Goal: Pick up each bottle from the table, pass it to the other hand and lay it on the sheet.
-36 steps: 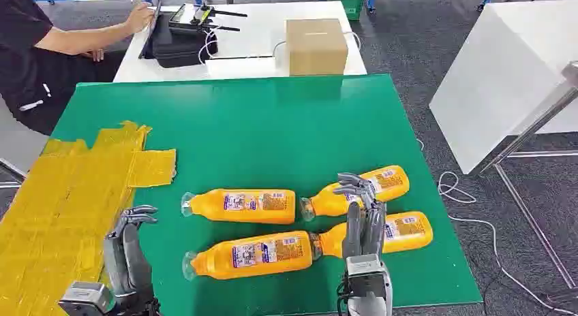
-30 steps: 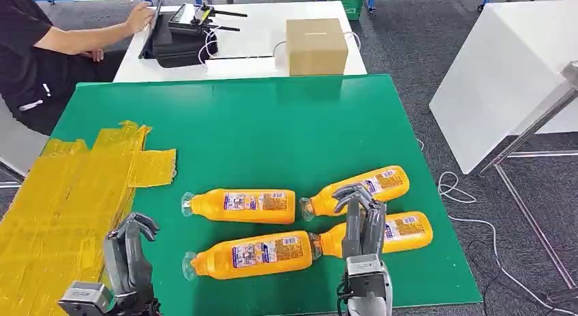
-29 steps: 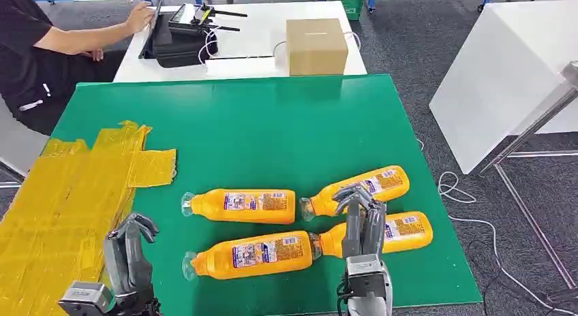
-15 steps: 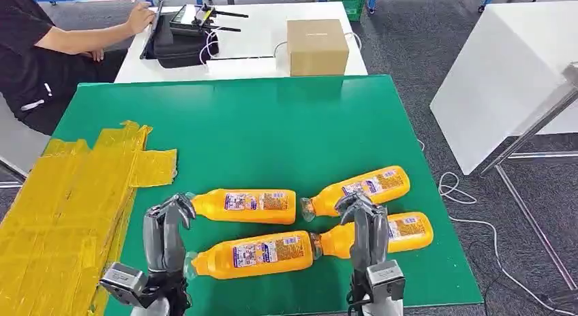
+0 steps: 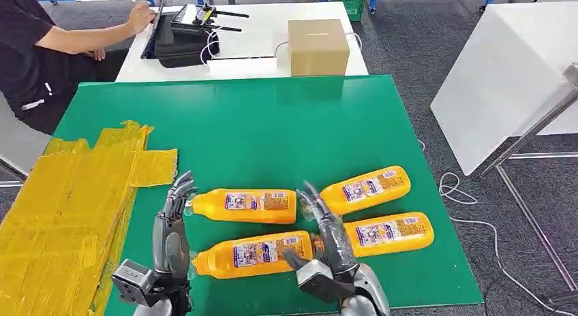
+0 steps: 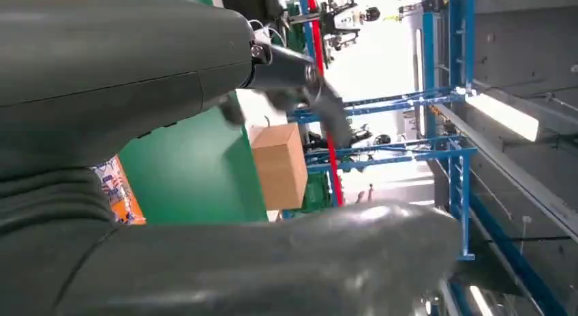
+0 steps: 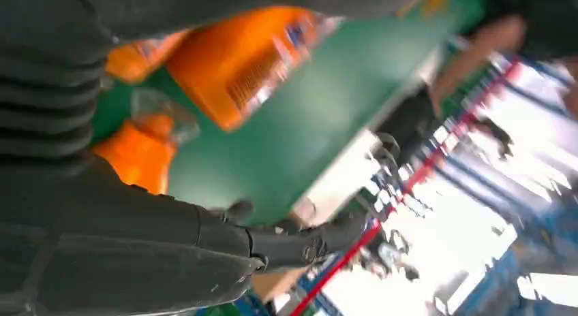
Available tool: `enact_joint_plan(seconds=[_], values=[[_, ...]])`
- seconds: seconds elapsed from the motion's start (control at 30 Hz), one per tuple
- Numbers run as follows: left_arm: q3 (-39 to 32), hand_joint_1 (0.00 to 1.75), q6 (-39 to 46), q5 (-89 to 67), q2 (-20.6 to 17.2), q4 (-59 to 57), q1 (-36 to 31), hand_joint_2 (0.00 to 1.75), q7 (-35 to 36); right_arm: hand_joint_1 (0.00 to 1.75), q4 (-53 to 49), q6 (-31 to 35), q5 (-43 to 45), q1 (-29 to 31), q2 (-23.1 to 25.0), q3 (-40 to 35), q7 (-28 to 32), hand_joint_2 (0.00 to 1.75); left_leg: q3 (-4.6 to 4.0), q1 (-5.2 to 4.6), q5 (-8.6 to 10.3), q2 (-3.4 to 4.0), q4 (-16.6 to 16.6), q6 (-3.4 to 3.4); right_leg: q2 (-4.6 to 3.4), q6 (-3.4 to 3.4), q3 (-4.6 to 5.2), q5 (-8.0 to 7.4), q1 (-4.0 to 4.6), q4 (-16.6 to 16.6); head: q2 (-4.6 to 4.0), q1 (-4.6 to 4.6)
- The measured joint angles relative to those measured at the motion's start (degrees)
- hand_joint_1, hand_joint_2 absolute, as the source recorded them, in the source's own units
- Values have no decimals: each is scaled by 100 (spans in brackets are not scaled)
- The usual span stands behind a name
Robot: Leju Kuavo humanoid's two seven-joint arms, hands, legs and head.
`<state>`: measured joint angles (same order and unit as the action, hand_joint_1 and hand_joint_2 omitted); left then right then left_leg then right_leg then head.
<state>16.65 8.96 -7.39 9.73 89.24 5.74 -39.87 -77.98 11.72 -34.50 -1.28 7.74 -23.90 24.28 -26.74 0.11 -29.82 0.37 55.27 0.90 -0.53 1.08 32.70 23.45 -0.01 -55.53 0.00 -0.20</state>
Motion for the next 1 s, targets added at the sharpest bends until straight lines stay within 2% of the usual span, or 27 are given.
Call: enact_joint_plan(seconds=[0.43, 0.83, 1.0], values=[[-28, 0, -55, -7, 0, -225, -78, 0, 0, 0, 520, -199, -1061, 168, -446, -1092, -813, 175, -2, -1, -1, 0, 0, 1, 0, 0, 1, 0, -2, 1, 0, 0], [-183, 0, -57, 4, 44, -260, -39, 0, 0, 0, 587, -326, -2348, 407, -870, -1728, -2272, 175, 9, -1, -1, 1, 0, 0, 0, 0, -9, 0, -1, 1, 0, -2], [-258, 0, -122, -15, 105, -312, -22, 0, -2, 0, 732, -485, -2736, 669, -903, -1895, -2653, 175, 17, -1, 0, 2, 0, 0, -1, 0, -16, 0, -1, 1, 0, -2]])
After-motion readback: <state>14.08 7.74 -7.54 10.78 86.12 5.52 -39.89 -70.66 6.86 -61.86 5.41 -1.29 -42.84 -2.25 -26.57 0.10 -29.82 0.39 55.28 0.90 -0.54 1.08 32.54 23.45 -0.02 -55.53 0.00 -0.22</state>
